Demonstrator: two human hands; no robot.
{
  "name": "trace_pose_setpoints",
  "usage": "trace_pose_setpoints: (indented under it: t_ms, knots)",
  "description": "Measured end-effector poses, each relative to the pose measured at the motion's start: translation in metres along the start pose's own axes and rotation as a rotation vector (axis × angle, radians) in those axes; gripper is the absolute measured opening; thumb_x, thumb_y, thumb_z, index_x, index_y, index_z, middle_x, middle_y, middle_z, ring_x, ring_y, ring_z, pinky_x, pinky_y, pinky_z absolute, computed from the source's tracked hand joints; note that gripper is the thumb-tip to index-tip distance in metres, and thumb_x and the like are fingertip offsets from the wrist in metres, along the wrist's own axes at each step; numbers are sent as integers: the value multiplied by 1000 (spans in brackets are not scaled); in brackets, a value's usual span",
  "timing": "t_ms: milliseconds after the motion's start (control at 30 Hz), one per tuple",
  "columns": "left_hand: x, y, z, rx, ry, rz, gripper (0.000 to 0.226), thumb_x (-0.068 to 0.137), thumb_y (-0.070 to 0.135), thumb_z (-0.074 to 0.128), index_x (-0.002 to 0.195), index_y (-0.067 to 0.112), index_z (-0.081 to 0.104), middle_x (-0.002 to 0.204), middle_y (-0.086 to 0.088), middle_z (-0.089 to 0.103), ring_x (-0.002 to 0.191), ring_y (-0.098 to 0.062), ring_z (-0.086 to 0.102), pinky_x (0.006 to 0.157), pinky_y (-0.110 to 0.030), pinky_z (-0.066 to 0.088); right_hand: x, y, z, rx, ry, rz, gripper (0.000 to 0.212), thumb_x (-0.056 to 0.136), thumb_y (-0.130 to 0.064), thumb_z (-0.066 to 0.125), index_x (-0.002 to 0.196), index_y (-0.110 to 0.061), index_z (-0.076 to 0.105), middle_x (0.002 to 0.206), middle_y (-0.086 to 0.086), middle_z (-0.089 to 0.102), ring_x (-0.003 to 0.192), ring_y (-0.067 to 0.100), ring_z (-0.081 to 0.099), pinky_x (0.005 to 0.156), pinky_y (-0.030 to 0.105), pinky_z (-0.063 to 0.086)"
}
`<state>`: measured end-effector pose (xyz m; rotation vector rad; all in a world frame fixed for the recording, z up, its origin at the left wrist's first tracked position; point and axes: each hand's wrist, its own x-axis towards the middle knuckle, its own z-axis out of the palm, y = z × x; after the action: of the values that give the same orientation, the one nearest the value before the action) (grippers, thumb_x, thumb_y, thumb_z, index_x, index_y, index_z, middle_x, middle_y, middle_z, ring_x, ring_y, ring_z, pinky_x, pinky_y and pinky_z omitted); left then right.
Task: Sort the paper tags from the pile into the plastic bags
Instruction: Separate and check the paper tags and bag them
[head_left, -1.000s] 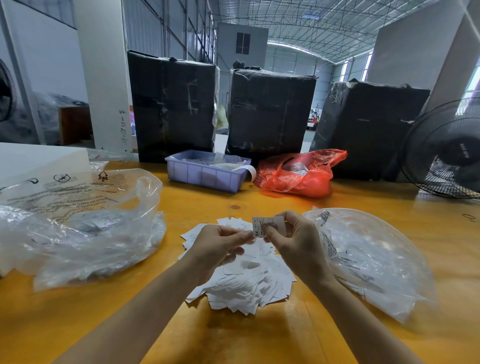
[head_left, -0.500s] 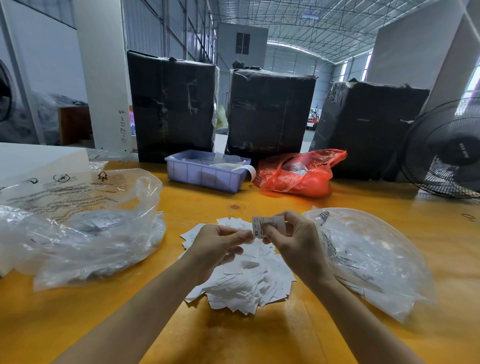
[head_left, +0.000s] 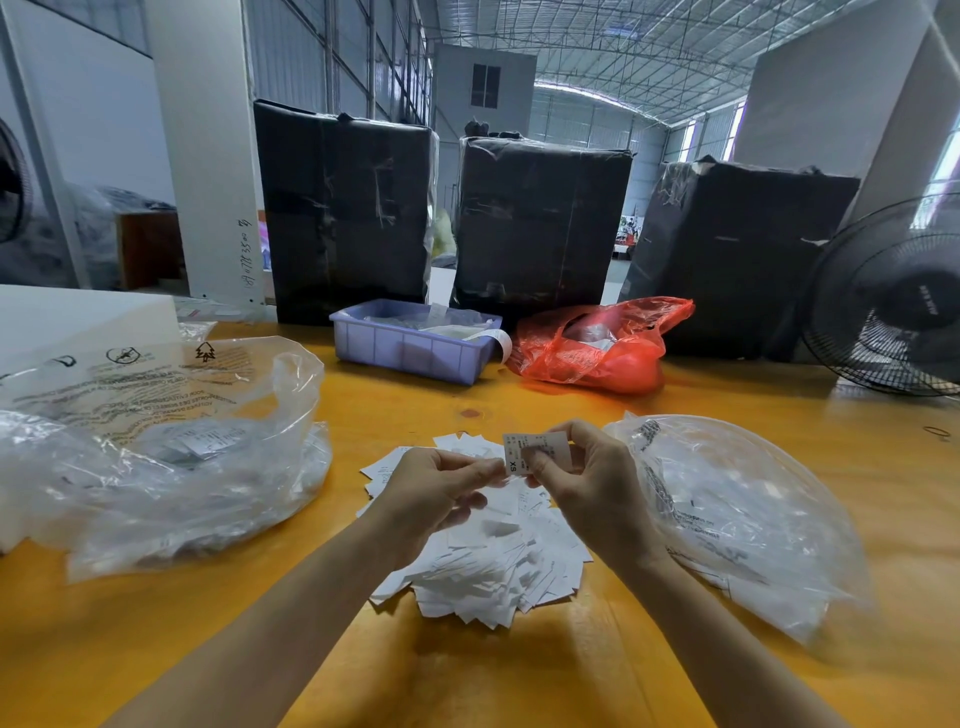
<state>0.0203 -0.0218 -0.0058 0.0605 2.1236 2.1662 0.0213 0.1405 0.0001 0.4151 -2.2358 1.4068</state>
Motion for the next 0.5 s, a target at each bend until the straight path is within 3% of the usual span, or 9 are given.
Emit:
trace_pose_setpoints:
  t_ms: [200, 500]
  knots:
    - [1, 0, -1, -4, 14, -1, 12, 80, 26, 71, 81, 14, 75, 83, 2, 75, 60, -7, 56, 63, -24, 43, -1, -1, 1, -9, -19, 5, 8, 84, -6, 68, 84, -11, 60, 79, 9, 69, 72, 25, 69, 64, 45, 56]
    - [0, 0, 0, 28, -6, 2, 15, 81, 24, 71, 89, 12, 75, 83, 4, 74, 63, -7, 57, 65, -25, 43, -1, -2, 1, 3, 20, -2, 7, 85, -6, 66, 86, -4, 60, 78, 14, 69, 71, 32, 68, 61, 53, 53]
